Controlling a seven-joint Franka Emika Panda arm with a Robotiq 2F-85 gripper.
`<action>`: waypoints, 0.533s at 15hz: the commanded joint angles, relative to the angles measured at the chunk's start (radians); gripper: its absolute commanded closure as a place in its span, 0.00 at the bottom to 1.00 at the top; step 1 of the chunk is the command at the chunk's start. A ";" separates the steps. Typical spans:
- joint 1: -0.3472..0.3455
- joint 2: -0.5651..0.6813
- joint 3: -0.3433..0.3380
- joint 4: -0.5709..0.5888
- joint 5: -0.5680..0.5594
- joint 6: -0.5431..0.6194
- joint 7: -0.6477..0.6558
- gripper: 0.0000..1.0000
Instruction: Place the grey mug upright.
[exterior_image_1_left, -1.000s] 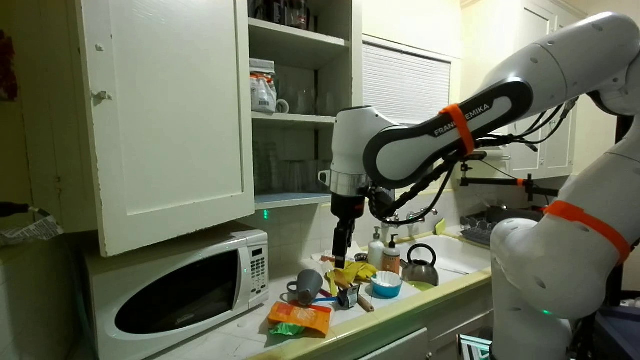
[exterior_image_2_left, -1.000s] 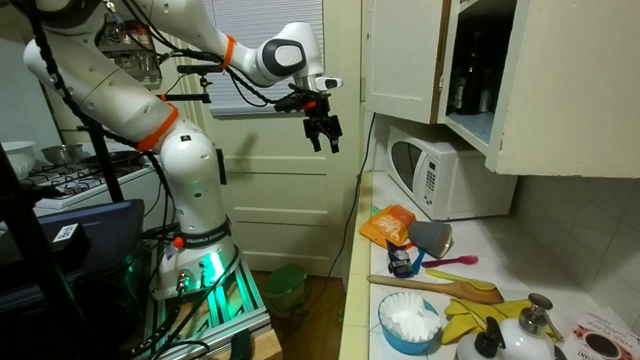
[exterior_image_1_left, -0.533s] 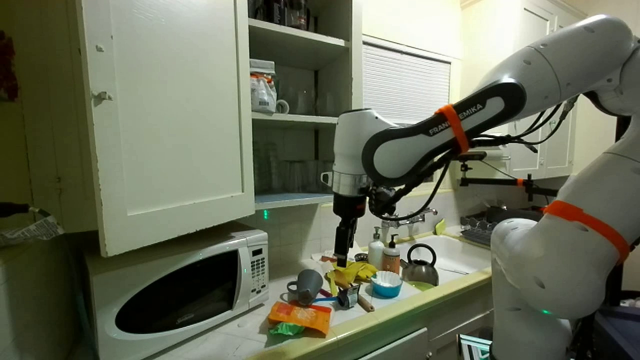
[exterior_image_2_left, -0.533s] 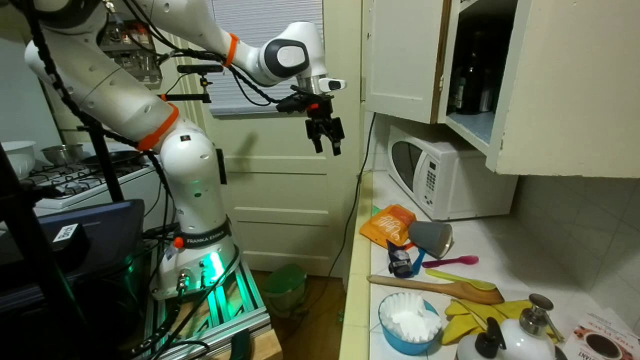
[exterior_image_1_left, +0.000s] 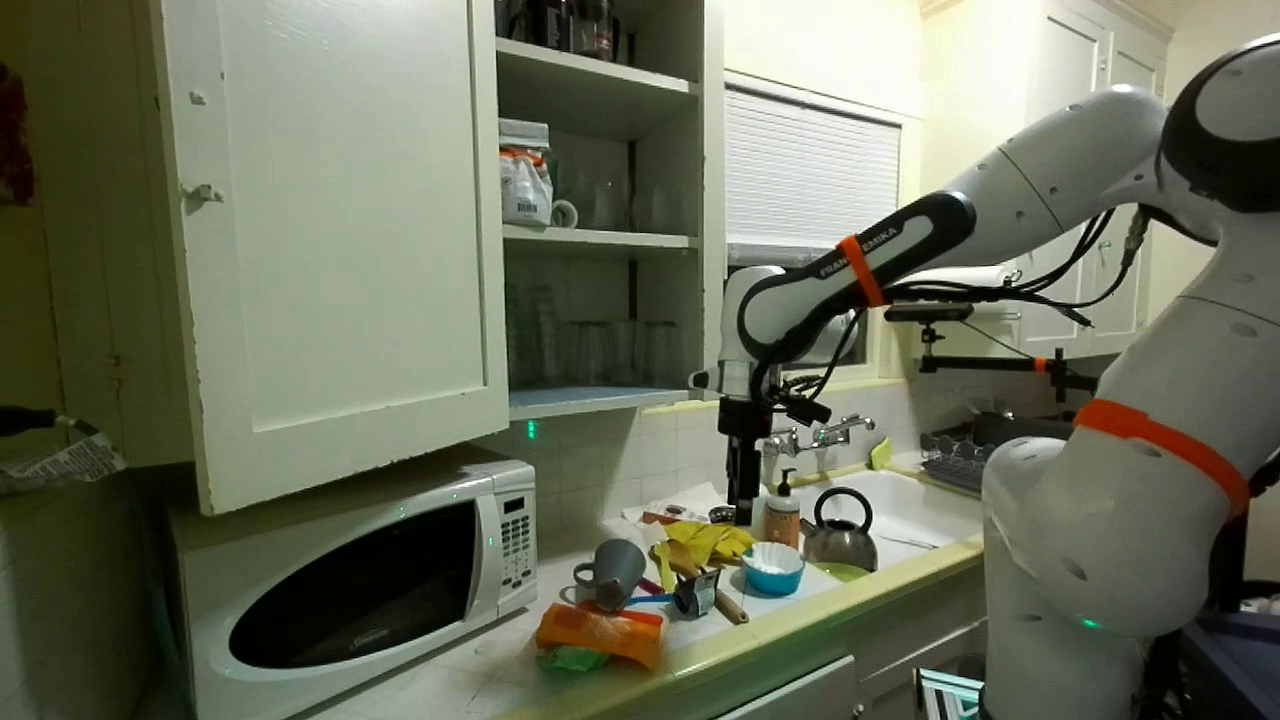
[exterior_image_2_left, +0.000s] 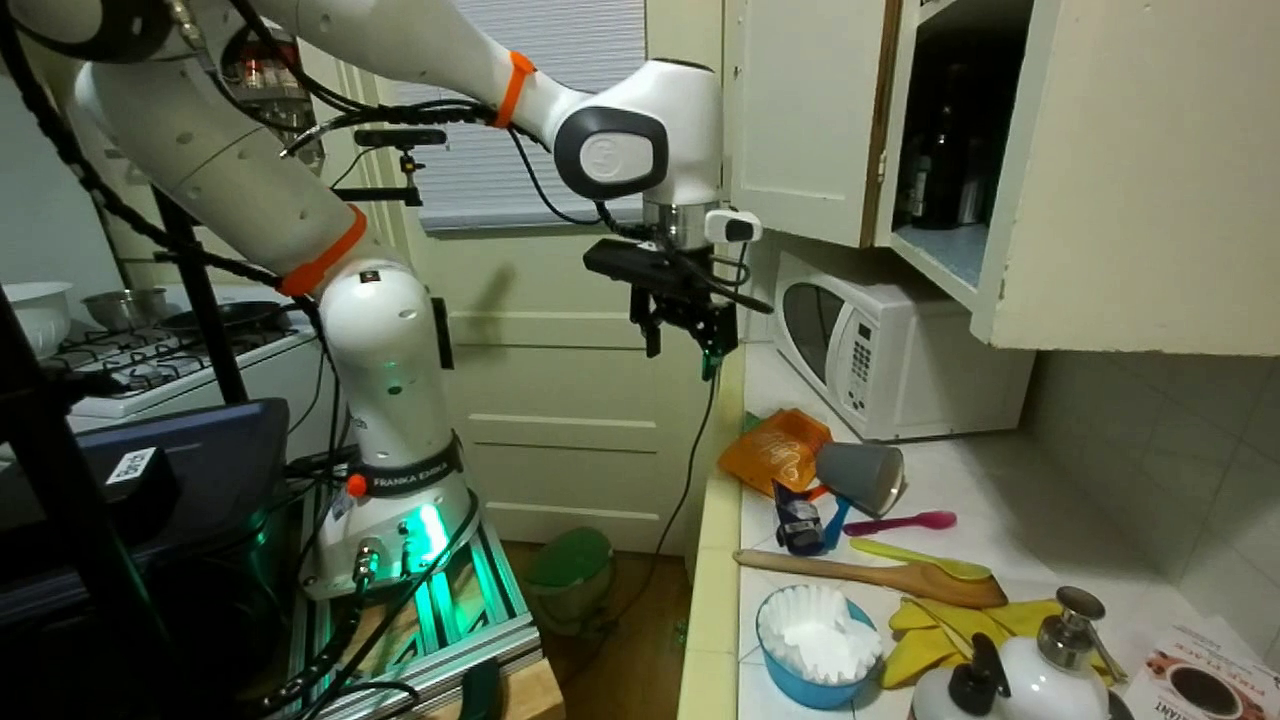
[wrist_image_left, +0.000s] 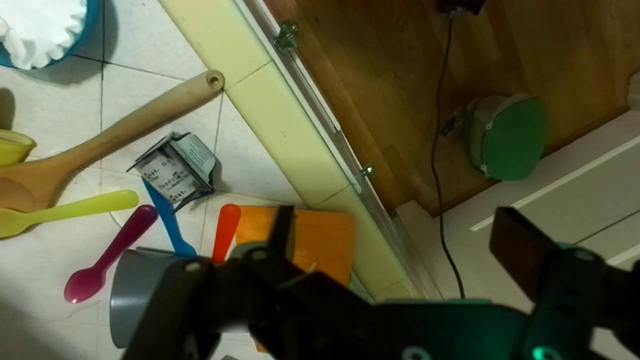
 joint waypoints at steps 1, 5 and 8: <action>-0.062 0.143 -0.005 0.098 0.031 -0.009 -0.079 0.00; -0.096 0.125 0.024 0.081 0.038 0.002 -0.094 0.00; -0.106 0.170 0.035 0.088 0.027 0.052 -0.102 0.00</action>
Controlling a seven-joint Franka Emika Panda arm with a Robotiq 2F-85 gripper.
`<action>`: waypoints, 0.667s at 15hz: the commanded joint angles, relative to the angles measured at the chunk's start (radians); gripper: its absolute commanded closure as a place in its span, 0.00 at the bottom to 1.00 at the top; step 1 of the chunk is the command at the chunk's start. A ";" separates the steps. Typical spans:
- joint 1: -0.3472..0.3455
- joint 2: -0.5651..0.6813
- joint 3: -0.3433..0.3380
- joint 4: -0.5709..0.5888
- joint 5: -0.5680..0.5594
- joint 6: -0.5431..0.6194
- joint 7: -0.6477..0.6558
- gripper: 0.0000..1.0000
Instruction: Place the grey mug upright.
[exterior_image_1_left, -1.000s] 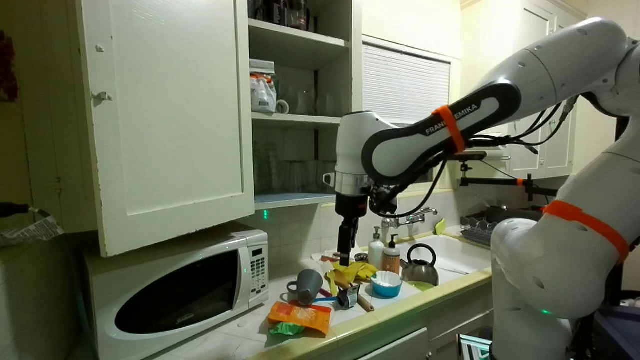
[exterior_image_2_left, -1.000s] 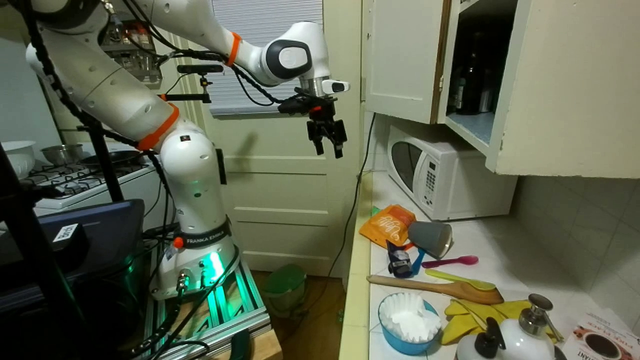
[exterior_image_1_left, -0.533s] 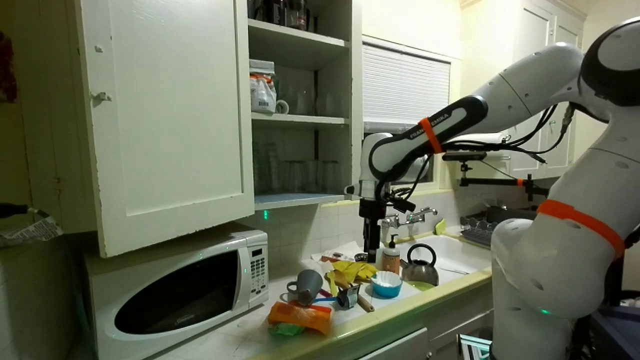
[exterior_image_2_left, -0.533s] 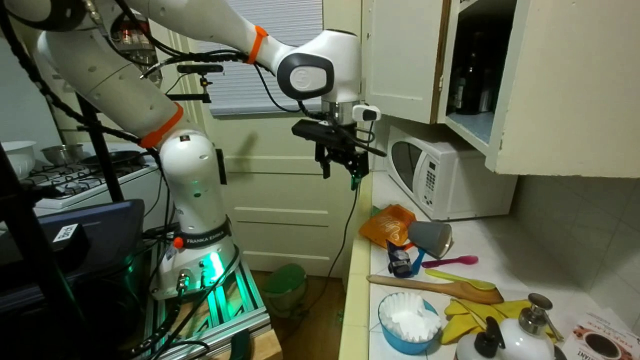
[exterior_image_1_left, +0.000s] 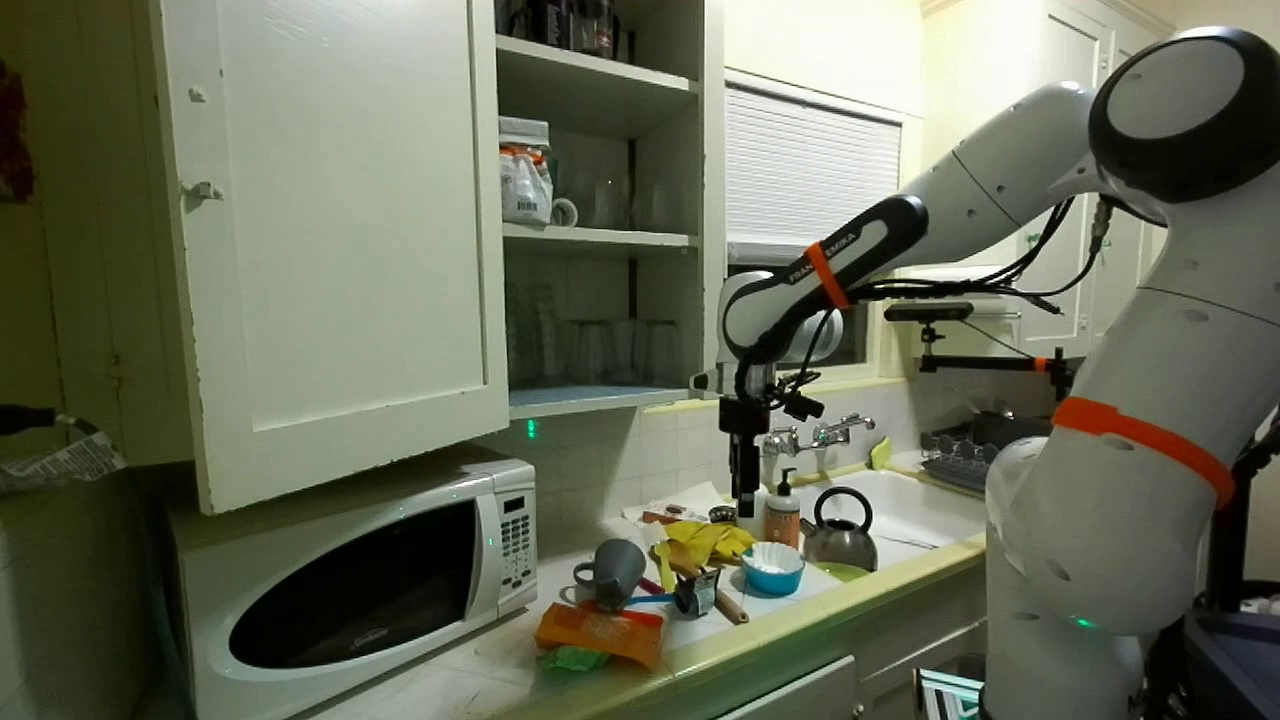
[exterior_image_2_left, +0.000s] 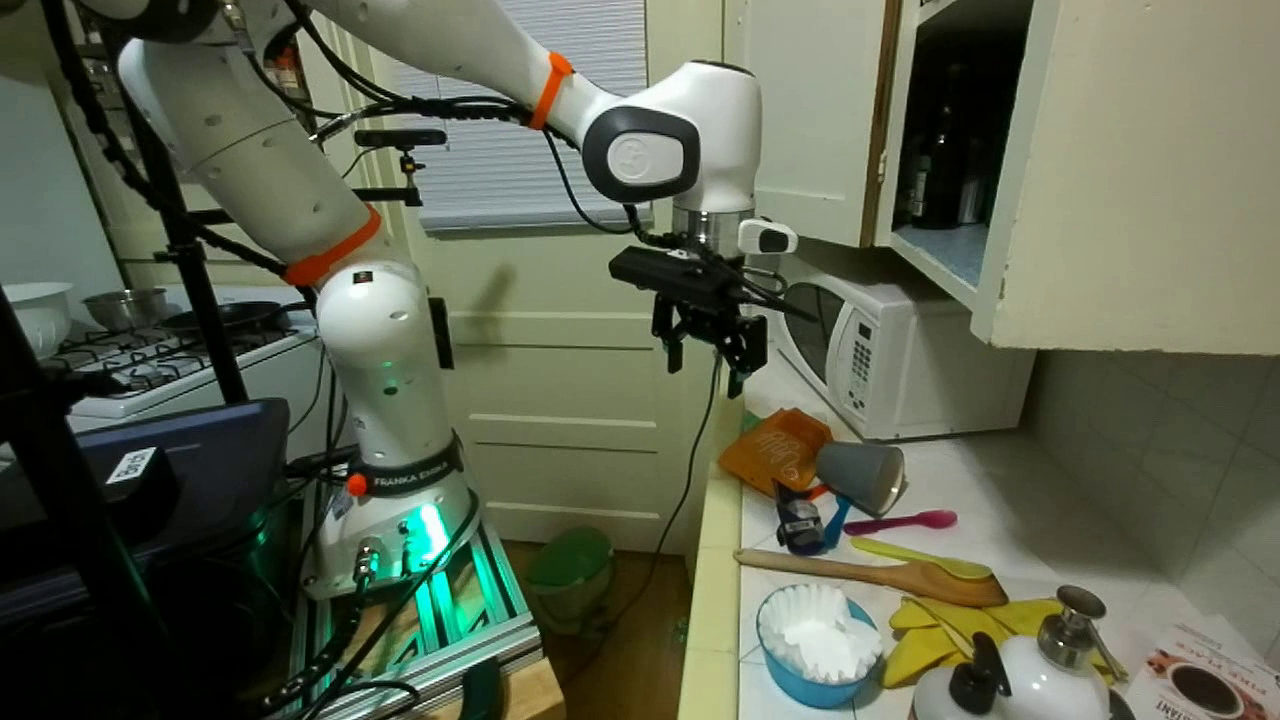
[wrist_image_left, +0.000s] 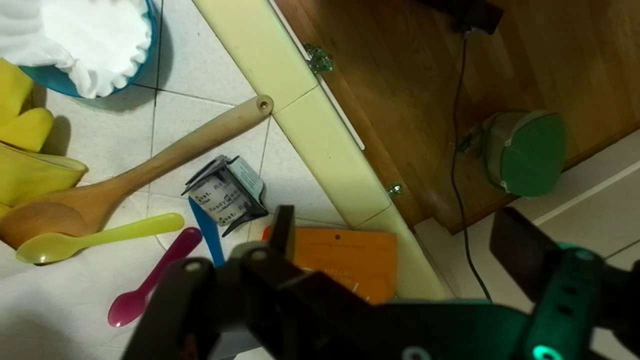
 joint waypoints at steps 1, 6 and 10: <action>-0.039 0.057 0.015 0.011 0.027 0.062 -0.064 0.00; 0.004 0.154 -0.084 0.028 0.210 0.157 -0.293 0.00; 0.170 0.219 -0.323 0.091 0.471 0.091 -0.584 0.00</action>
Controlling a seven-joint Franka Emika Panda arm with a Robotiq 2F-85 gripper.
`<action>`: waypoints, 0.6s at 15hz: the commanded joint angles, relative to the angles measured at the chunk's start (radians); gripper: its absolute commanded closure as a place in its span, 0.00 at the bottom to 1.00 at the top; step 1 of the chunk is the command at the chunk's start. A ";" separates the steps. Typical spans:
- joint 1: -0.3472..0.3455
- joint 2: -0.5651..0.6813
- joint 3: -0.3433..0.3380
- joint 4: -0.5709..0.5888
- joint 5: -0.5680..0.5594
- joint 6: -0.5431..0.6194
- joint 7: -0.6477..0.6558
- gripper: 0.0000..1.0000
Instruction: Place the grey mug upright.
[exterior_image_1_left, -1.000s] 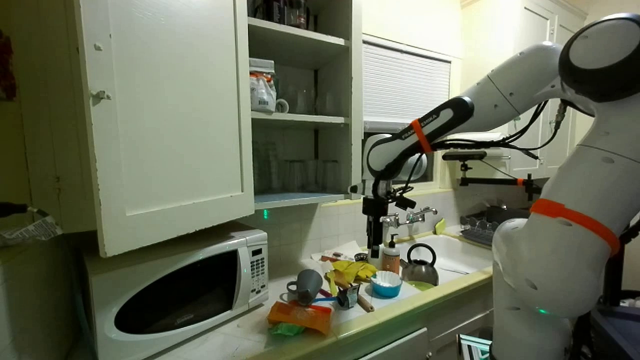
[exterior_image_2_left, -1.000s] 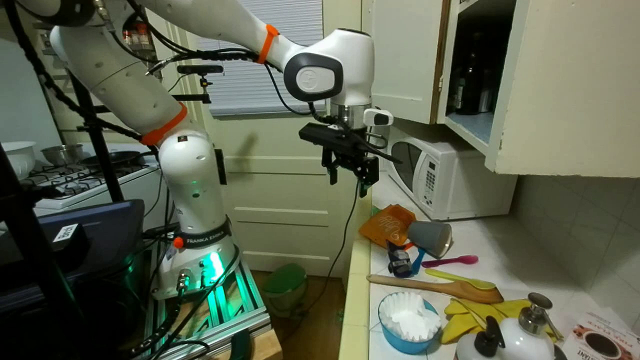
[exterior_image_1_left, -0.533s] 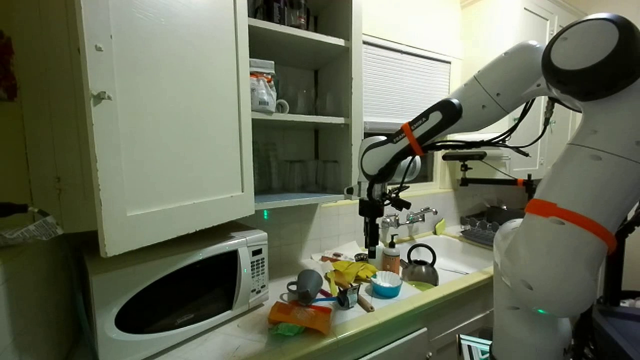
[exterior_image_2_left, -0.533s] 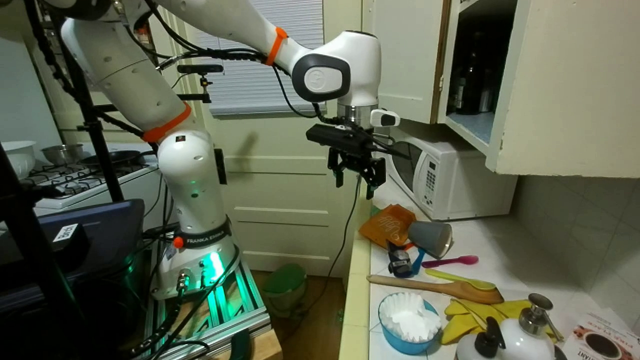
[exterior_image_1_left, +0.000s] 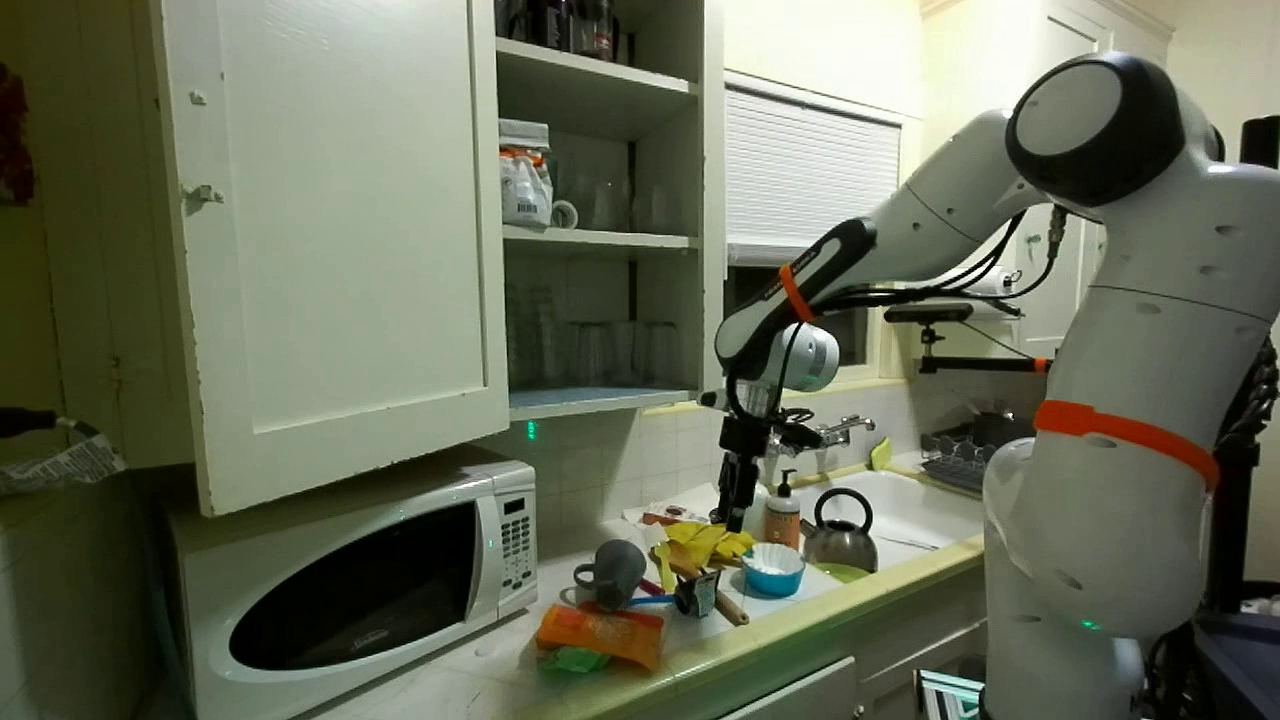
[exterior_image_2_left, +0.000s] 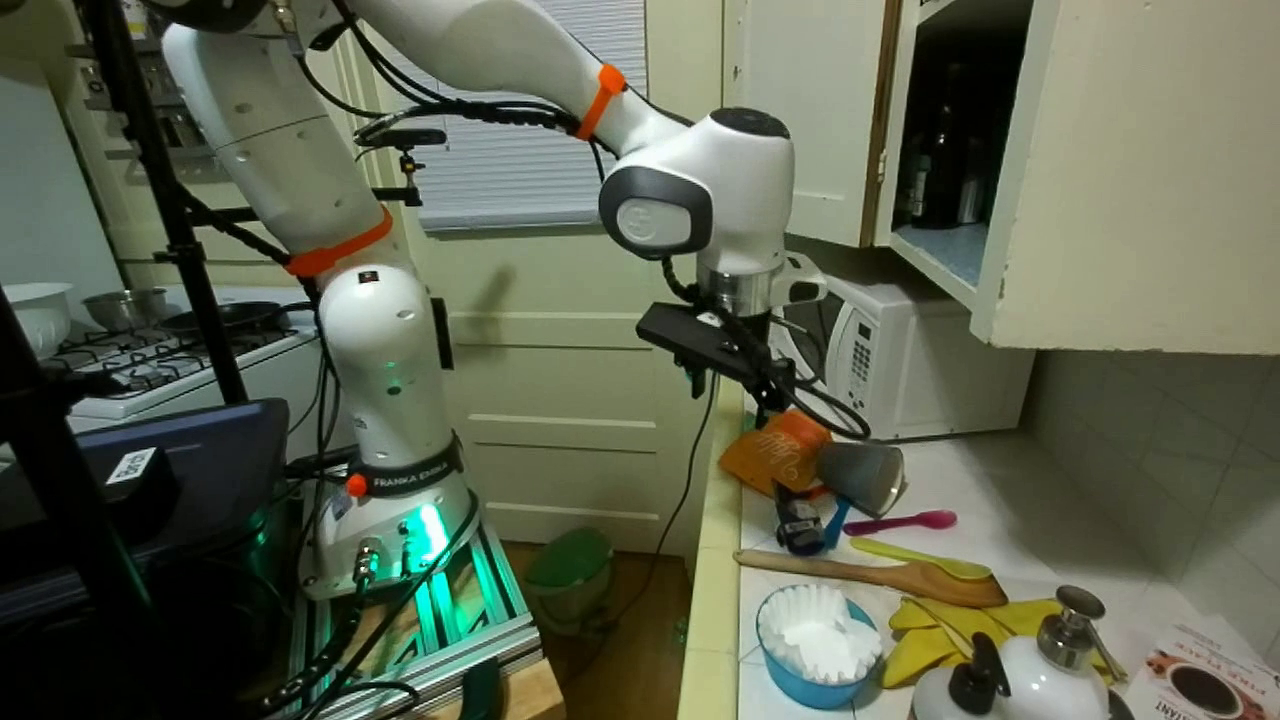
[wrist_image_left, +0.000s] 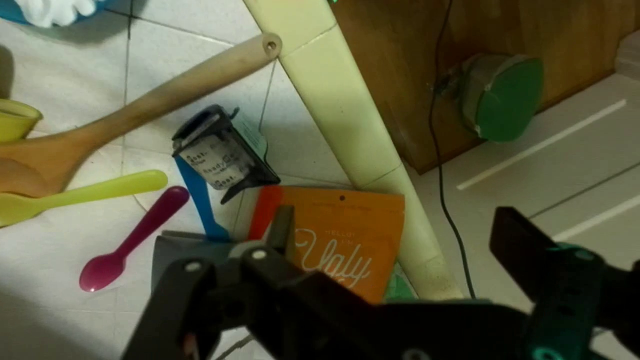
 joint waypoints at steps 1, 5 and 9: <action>0.136 0.087 -0.210 0.090 0.239 -0.084 -0.274 0.00; -0.009 0.091 -0.071 0.065 0.242 -0.071 -0.249 0.00; -0.064 0.029 -0.028 0.032 0.404 -0.007 -0.261 0.00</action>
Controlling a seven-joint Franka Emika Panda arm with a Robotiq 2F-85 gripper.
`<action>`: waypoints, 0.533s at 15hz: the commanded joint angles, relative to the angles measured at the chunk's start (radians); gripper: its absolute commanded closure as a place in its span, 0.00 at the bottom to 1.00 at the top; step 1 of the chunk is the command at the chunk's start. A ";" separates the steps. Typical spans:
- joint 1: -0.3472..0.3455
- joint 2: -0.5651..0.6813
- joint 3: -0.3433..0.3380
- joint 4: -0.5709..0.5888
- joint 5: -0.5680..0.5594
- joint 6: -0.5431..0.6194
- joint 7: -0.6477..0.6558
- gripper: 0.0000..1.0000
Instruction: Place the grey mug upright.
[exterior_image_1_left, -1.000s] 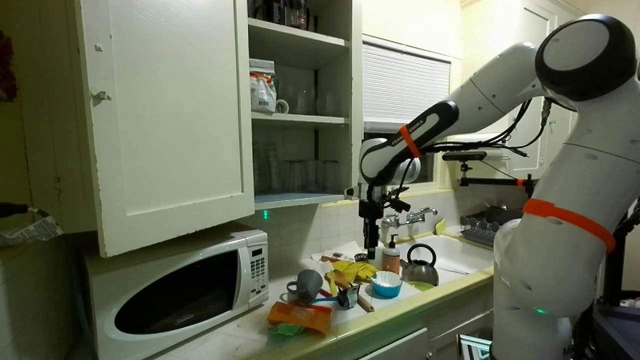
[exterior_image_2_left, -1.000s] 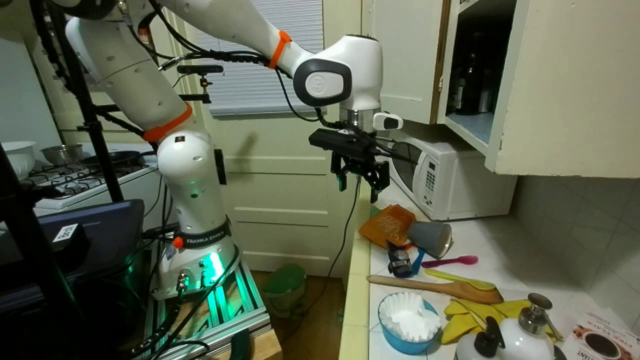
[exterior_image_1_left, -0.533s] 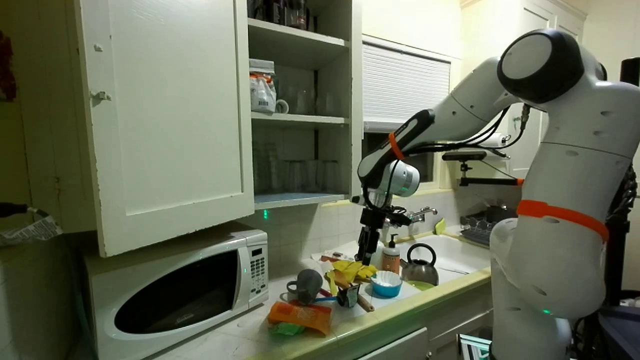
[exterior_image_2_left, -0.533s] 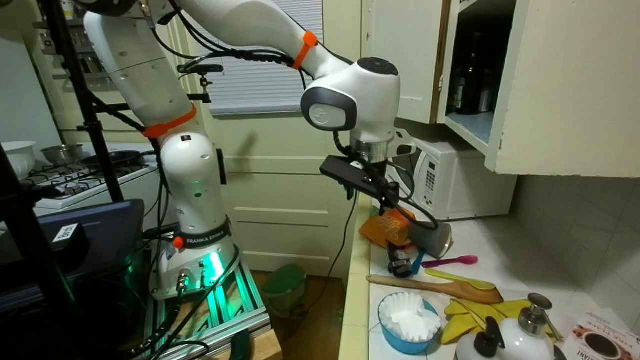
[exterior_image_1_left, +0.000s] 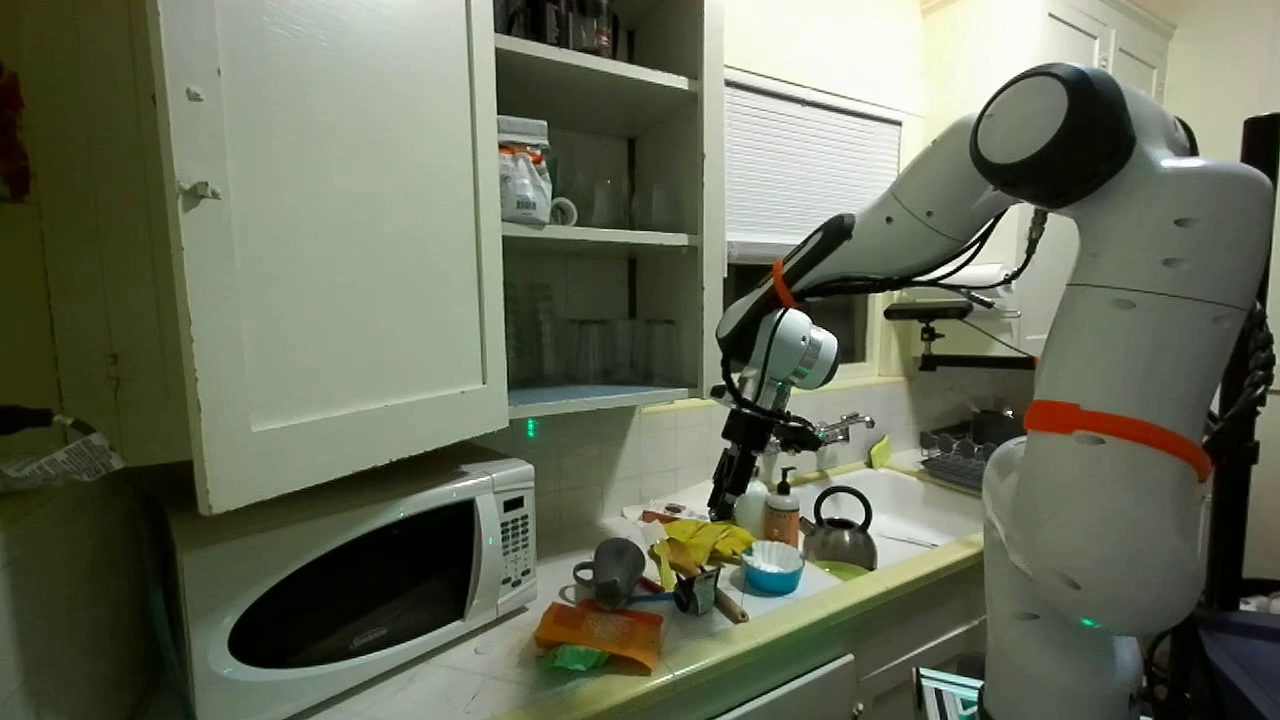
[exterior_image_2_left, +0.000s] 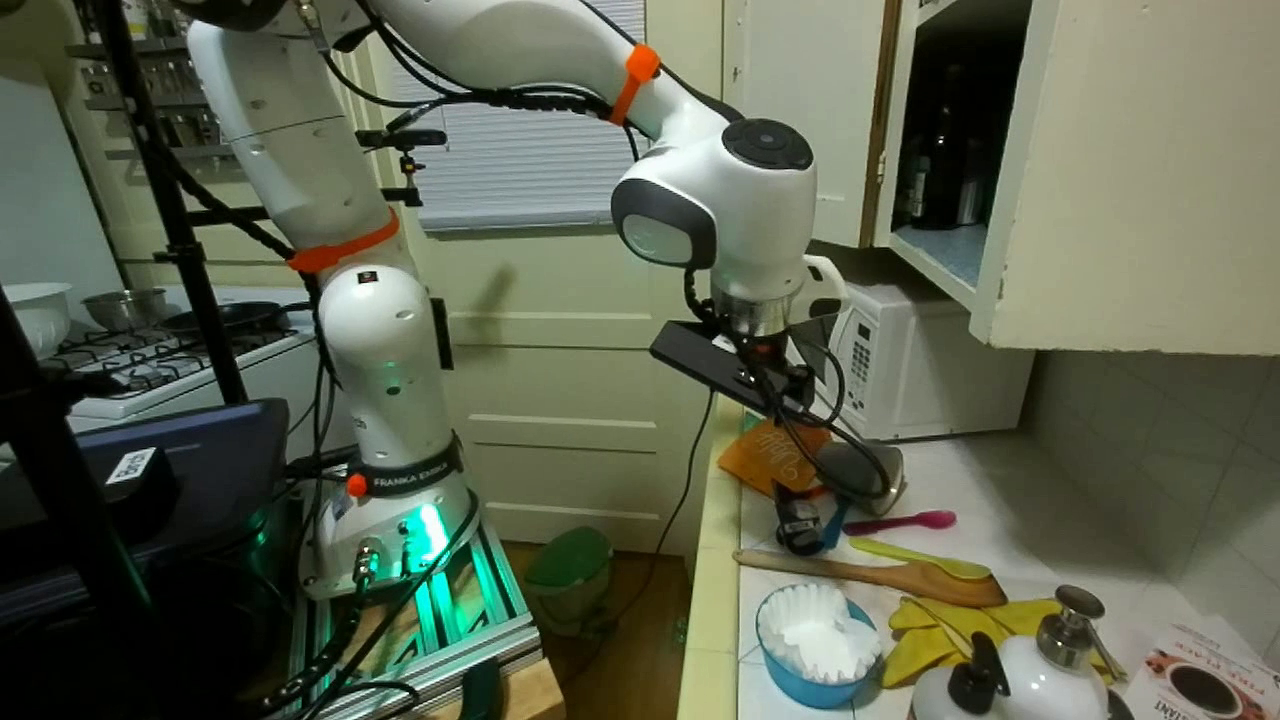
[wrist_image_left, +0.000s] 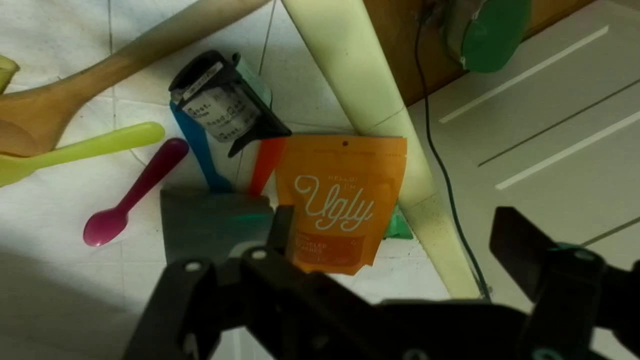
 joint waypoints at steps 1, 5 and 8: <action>-0.053 -0.027 0.018 -0.039 0.182 0.053 -0.032 0.00; -0.083 0.018 -0.005 -0.063 0.428 0.047 -0.083 0.00; -0.118 0.100 -0.020 -0.044 0.624 -0.002 -0.140 0.00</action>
